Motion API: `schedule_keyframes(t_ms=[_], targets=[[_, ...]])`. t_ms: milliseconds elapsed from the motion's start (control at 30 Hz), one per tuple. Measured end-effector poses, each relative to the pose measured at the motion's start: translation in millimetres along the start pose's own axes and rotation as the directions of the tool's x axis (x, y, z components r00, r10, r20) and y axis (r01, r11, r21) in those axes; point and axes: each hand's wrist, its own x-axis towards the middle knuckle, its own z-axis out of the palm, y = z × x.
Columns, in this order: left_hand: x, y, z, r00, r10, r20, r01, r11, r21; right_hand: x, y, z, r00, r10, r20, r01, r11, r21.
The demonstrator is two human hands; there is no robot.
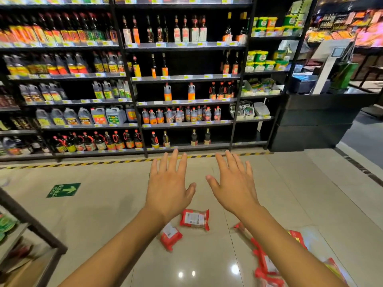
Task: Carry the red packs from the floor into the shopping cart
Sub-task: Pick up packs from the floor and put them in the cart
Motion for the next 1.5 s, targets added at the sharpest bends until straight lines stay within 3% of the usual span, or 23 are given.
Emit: schedule_keyframes(t_ms=[533,800,933,1167,1233,1300,1333,1400,1433,1500], targets=[[156,-64,128,0.983,-0.156,0.097,0.162,0.985,-0.063,193,19,115,0.975,-0.112,0.192,0.118,0.993,-0.022],[243,-115,224,0.920,-0.222,0.323,0.256,0.965,-0.063,303,14,198,0.924,-0.089,0.372,0.130,0.988,-0.087],[262,-140,274,0.886,-0.276,0.372,0.334,0.937,-0.100,344,13,245,0.884,-0.088,0.459,0.143,0.986,-0.085],[281,-172,375,0.758,-0.364,0.541,0.445,0.895,-0.022,406,28,349,0.783,-0.095,0.615,0.188,0.978,-0.088],[283,-172,386,0.756,-0.372,0.539,0.462,0.886,-0.036,412,38,366,0.797,-0.097,0.596,0.185,0.979,-0.089],[288,-184,435,0.695,-0.411,0.590,0.528,0.849,-0.030,429,46,429,0.754,-0.096,0.650,0.178,0.982,-0.062],[286,-183,439,0.709,-0.418,0.567,0.536,0.843,-0.048,429,50,432,0.753,-0.078,0.653,0.152,0.987,-0.057],[283,-190,502,0.612,-0.467,0.638,0.600,0.800,0.011,441,63,506,0.686,-0.081,0.723,0.160,0.986,-0.041],[279,-191,508,0.606,-0.484,0.631,0.616,0.788,0.013,441,66,509,0.678,-0.074,0.732,0.149,0.988,-0.039],[274,-190,580,0.522,-0.510,0.684,0.644,0.761,0.075,447,87,584,0.633,-0.071,0.770,0.159,0.986,-0.040]])
